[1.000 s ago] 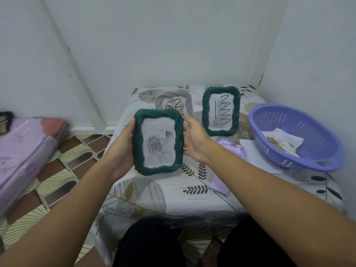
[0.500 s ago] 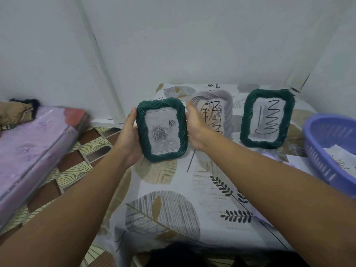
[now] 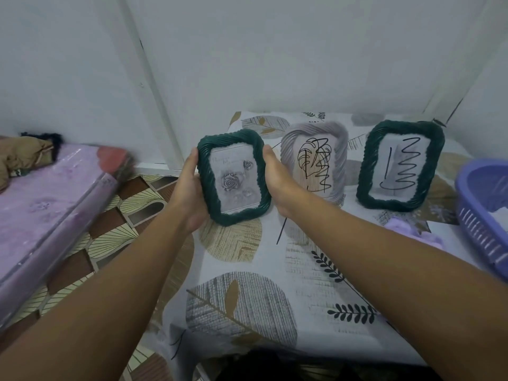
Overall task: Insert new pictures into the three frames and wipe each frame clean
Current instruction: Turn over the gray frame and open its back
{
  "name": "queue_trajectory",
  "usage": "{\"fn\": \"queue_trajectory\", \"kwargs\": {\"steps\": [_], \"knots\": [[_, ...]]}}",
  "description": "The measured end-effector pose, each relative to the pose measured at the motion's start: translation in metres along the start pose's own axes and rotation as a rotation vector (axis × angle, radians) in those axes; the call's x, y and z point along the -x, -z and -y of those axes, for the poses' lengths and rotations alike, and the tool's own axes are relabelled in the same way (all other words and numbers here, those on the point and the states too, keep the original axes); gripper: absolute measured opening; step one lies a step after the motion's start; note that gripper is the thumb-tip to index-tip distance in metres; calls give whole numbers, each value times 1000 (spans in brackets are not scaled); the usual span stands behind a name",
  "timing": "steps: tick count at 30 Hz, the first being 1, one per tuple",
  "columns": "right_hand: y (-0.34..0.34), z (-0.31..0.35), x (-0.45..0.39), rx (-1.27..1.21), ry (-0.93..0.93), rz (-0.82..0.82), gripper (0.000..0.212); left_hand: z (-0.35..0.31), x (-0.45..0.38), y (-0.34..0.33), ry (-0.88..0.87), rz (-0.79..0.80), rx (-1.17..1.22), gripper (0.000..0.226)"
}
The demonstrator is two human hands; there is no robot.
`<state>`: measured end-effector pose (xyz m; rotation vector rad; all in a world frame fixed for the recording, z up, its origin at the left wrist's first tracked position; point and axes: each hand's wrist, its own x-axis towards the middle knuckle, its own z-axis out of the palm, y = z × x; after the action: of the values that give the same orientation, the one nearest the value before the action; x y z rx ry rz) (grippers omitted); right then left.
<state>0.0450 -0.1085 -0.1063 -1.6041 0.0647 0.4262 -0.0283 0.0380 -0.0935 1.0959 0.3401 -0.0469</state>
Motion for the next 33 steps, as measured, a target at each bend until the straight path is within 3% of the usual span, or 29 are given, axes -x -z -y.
{"fn": "queue_trajectory", "kwargs": {"steps": [3,6,10,12,15,18,21,23,27,31,33], "knots": [[2,-1,8,88,10,-13,106,-1,1,-1,-7,-17,-19,75],[6,10,34,220,58,-27,81,2,1,2,-13,-61,-58,75],[22,6,59,337,173,-25,62,4,1,7,-47,-268,-155,80],[30,-3,68,359,239,-67,58,7,3,5,-185,-452,-262,66],[53,-18,71,330,309,-210,51,13,18,-7,-547,-673,-484,34],[85,-28,70,271,326,-335,38,22,33,-33,-722,-533,-642,17],[114,-29,68,249,342,-432,35,32,36,-68,-712,-356,-765,10],[129,-27,64,219,339,-442,36,39,31,-92,-632,-251,-858,16],[147,-16,62,172,297,-337,53,47,15,-125,-440,-127,-914,41],[152,-8,59,66,224,-180,40,49,-5,-138,-356,-146,-1001,37],[150,-6,55,23,169,-131,45,50,-12,-140,-302,-148,-995,32]]}}
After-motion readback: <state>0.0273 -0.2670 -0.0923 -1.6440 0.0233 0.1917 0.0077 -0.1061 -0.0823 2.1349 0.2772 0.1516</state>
